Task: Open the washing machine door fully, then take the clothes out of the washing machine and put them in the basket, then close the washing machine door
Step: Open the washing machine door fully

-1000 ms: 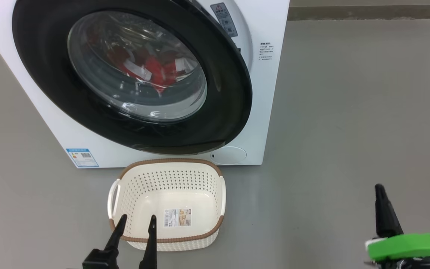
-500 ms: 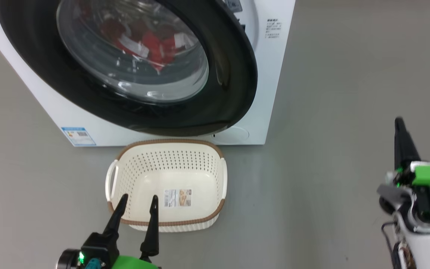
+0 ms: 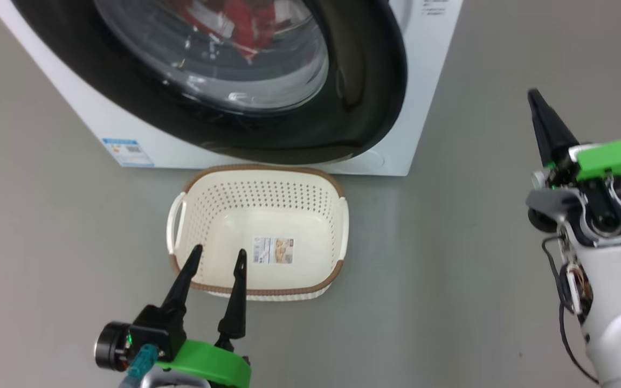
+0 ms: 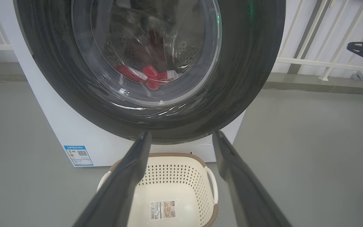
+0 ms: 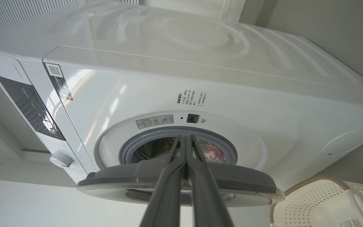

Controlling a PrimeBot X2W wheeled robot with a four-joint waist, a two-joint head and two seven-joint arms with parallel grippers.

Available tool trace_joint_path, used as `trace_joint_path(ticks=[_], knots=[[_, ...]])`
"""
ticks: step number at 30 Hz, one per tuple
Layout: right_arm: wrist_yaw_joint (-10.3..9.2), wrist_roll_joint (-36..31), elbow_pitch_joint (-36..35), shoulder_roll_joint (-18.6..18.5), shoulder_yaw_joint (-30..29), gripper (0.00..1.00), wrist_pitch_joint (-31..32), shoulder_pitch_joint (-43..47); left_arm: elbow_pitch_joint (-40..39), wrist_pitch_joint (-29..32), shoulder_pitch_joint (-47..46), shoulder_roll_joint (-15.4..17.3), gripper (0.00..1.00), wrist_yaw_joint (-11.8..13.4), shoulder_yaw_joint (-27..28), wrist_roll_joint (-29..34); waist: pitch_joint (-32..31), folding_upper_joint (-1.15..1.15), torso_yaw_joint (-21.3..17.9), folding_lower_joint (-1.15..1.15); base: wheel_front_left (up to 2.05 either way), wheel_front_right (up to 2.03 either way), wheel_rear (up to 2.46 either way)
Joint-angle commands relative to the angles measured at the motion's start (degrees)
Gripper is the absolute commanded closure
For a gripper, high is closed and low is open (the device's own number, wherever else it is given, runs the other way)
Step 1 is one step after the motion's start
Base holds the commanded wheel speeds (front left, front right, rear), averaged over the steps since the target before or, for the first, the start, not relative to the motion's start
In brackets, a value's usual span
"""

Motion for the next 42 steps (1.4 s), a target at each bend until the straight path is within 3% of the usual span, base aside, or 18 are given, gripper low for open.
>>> trace_joint_path(ticks=[1, 21, 42], knots=[[0.05, 0.1, -0.7, -0.1, 1.5, 1.0, 0.8, -2.8, -1.6, -0.4, -1.9, 0.6, 0.0, 0.4, 1.5, -0.6, 1.7, 0.0, 1.6, 0.0, 0.0, 0.0, 0.0], [0.05, 1.7, 11.2, 1.0, 4.6, 1.0, 12.3, -21.9, -3.1, -0.4, -6.1, 0.6, 0.0, 1.2, -2.3, -2.6, 7.9, 0.0, 7.2, 0.0, 0.0, 0.0, 0.0], [0.05, 3.0, 14.1, 1.7, 5.3, 1.0, 21.6, -22.1, -2.4, -0.4, -6.7, 0.6, 0.0, 1.8, -3.1, -3.0, 7.5, 0.0, 7.3, 0.0, 0.0, 0.0, 0.0]])
